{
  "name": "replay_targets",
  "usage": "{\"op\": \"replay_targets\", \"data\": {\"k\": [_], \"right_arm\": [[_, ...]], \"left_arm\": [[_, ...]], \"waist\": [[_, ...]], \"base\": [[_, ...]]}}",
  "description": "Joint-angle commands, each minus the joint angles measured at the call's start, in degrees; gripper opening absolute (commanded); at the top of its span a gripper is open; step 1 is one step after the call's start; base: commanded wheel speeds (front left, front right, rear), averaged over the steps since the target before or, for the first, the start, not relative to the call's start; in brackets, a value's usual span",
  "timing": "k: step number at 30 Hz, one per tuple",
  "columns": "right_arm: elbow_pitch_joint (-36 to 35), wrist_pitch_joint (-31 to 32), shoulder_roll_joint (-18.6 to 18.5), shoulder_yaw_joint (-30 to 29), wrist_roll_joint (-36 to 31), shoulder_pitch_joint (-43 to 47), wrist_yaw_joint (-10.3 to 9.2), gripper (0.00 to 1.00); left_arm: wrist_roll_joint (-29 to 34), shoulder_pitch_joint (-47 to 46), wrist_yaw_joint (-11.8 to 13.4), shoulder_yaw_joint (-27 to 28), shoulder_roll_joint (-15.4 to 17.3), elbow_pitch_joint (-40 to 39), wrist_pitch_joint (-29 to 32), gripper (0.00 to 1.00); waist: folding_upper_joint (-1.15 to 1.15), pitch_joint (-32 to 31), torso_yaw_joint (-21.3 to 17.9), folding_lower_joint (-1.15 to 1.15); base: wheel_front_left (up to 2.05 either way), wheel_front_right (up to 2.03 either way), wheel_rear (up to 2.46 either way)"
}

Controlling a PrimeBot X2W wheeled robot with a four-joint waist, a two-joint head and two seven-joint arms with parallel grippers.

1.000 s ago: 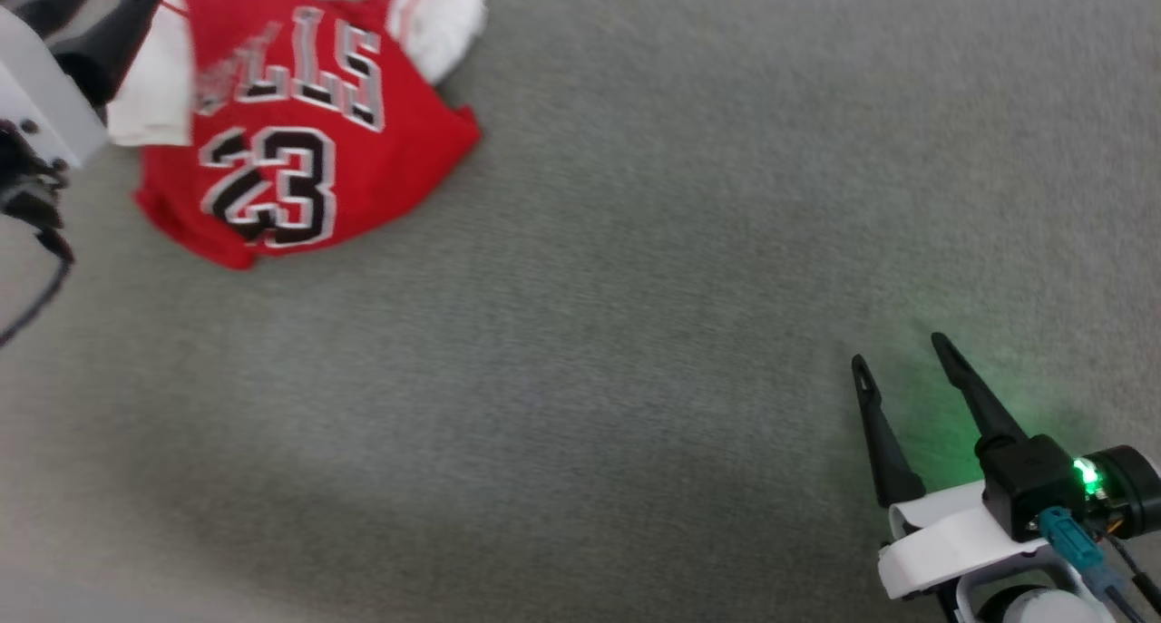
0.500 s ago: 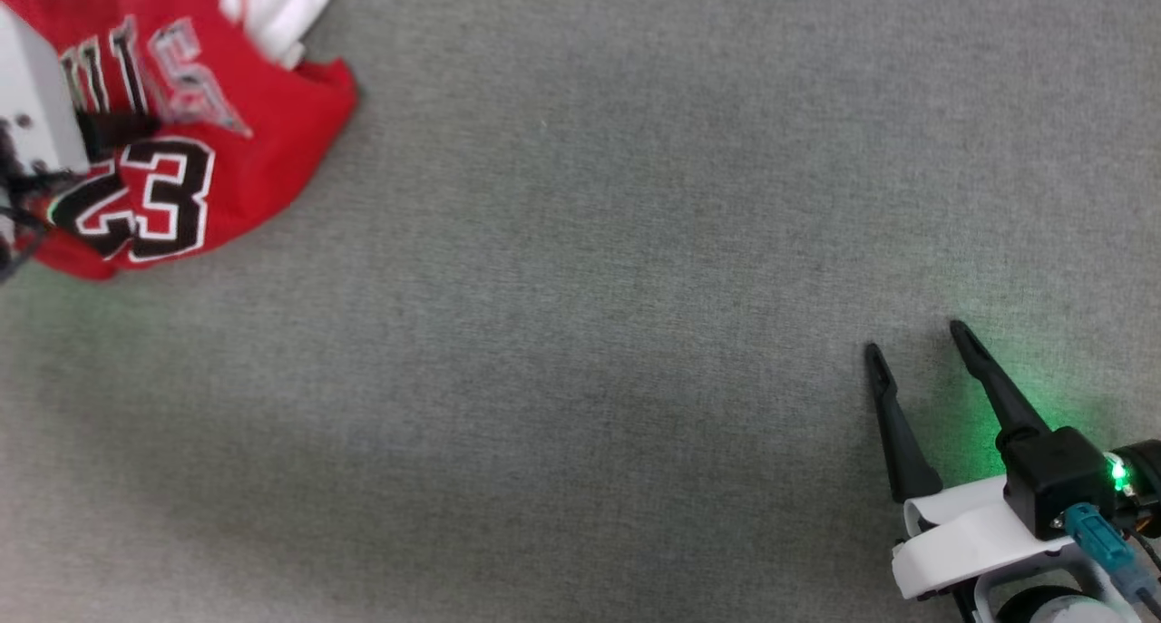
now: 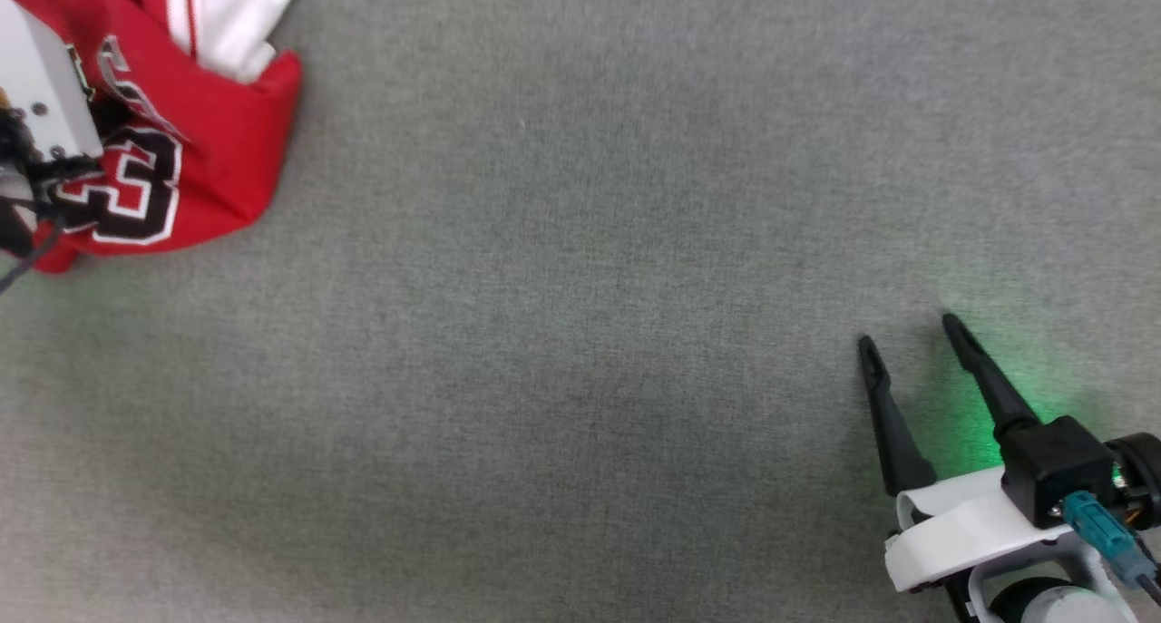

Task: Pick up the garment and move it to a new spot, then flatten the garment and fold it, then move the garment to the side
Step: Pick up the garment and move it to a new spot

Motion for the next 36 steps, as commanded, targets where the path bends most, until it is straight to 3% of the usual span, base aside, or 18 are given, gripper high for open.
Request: {"op": "replay_targets", "data": {"k": [1,11,15,21,27,36], "right_arm": [[0.98,-0.63,0.19,0.25,0.50,-0.73,-0.04,1.00],[8.00,-3.92,0.20,0.82,3.68,-0.93,-0.04,1.00],[10.57,-5.78,0.19,0.42,4.32,-1.23,-0.04,1.00],[13.88,-7.90,0.19,-0.51,5.75,-1.09,-0.04,1.00],[15.75,-9.14,0.18,-4.15,5.34,-1.04,-0.04,1.00],[16.93,-10.38,0.20,-11.63,3.12,-0.46,-0.04,1.00]], "left_arm": [[0.89,-0.71,-0.57,-0.53,-0.51,0.13,-1.35,0.00],[5.59,-5.52,-1.74,-3.48,1.51,-3.98,-10.93,0.00],[6.43,-6.04,-2.10,-5.05,0.06,-6.57,-14.92,0.00],[5.49,-4.15,-2.08,-7.59,-1.71,-10.98,-15.75,0.00],[3.04,-0.65,-2.11,-9.75,-3.55,-17.37,-14.63,0.00],[0.71,5.91,-1.24,-12.41,-6.26,-27.19,-12.00,0.00]], "waist": [[0.00,-3.84,0.86,0.00],[0.00,-14.68,2.67,0.00],[0.00,-18.35,3.92,0.00],[0.00,-22.78,4.33,0.00],[0.00,-24.63,2.19,0.00],[0.00,-24.41,-5.14,0.00]], "base": [[0.00,0.00,0.00],[0.00,0.00,0.00],[0.00,0.00,0.00],[0.00,0.00,0.00],[0.00,0.00,0.00],[0.00,0.00,0.00]]}}
